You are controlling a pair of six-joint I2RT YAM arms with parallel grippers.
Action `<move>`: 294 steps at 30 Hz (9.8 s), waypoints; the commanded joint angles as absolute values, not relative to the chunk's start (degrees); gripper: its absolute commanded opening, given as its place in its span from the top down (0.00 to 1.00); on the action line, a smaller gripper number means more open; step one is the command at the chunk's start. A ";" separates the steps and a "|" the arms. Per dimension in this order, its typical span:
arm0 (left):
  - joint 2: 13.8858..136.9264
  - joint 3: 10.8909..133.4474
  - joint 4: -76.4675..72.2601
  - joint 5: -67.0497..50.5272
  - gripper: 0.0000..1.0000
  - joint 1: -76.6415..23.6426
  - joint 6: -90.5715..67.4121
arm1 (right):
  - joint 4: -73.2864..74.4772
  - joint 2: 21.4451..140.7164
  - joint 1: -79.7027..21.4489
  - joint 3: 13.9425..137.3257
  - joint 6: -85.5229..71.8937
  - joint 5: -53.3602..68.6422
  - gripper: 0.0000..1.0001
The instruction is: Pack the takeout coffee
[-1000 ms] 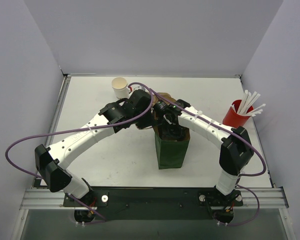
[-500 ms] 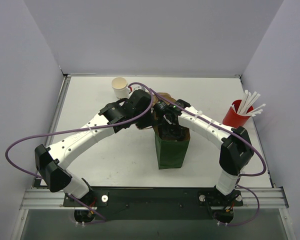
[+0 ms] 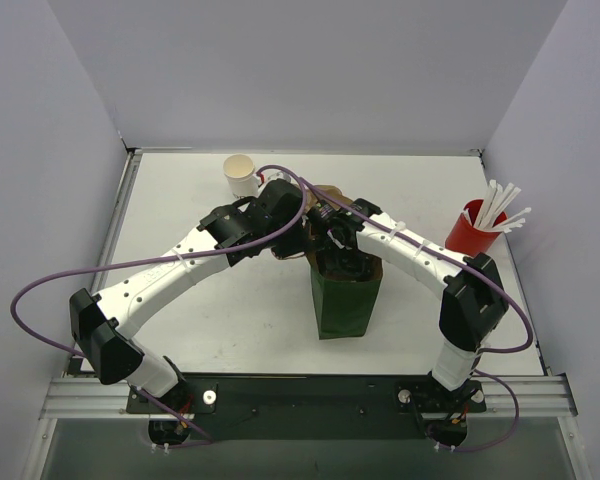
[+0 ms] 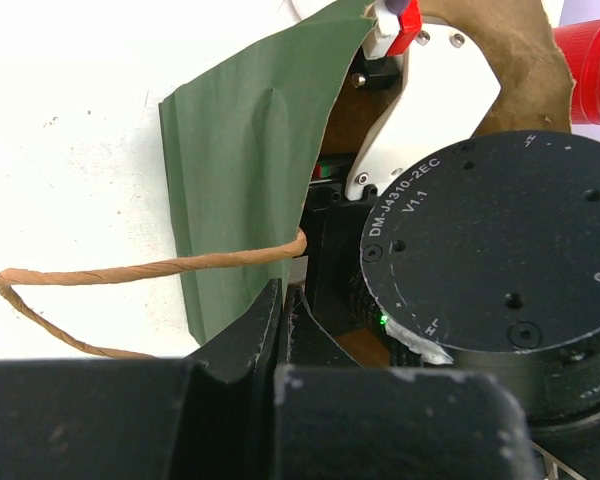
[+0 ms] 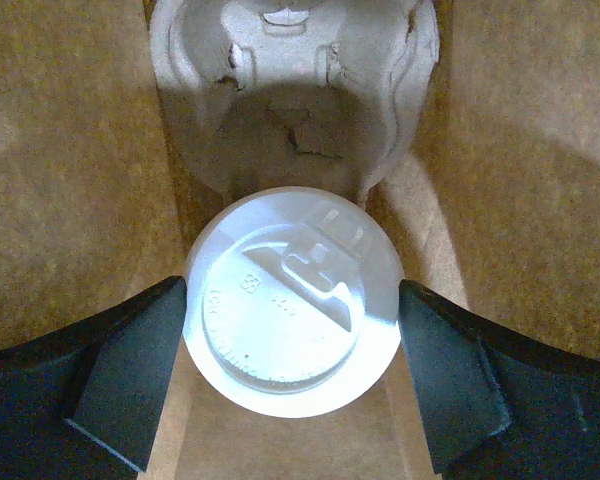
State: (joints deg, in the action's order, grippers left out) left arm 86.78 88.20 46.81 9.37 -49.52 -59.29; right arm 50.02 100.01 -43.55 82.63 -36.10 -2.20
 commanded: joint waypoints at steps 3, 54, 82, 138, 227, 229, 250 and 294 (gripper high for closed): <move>85.25 89.03 44.38 10.20 1.00 -49.75 -59.33 | 59.94 99.85 -44.12 81.30 -36.39 -2.64 0.15; 85.52 87.80 45.79 10.90 1.00 -49.66 -58.97 | 65.13 98.53 -43.86 88.94 -36.56 -5.19 0.02; 87.27 90.88 46.32 11.07 1.00 -49.83 -58.80 | 67.50 97.65 -45.44 94.39 -37.70 -5.62 0.02; 88.24 93.78 49.31 12.74 1.00 -49.83 -58.80 | 66.89 96.59 -47.90 97.82 -38.94 -4.75 0.01; 95.10 106.43 63.98 21.80 1.00 -52.82 -42.71 | 64.95 96.86 -42.80 102.22 -38.06 0.88 0.00; 95.01 106.44 63.98 21.88 1.00 -52.82 -42.63 | 65.47 96.33 -42.80 102.57 -38.15 0.79 0.00; 95.45 106.96 64.77 21.80 1.00 -52.47 -41.92 | 69.34 90.53 -42.28 108.89 -38.85 0.18 0.00; 89.57 101.78 55.82 8.35 0.85 -44.83 -33.49 | 51.33 80.76 -0.88 92.98 -26.28 -12.66 0.22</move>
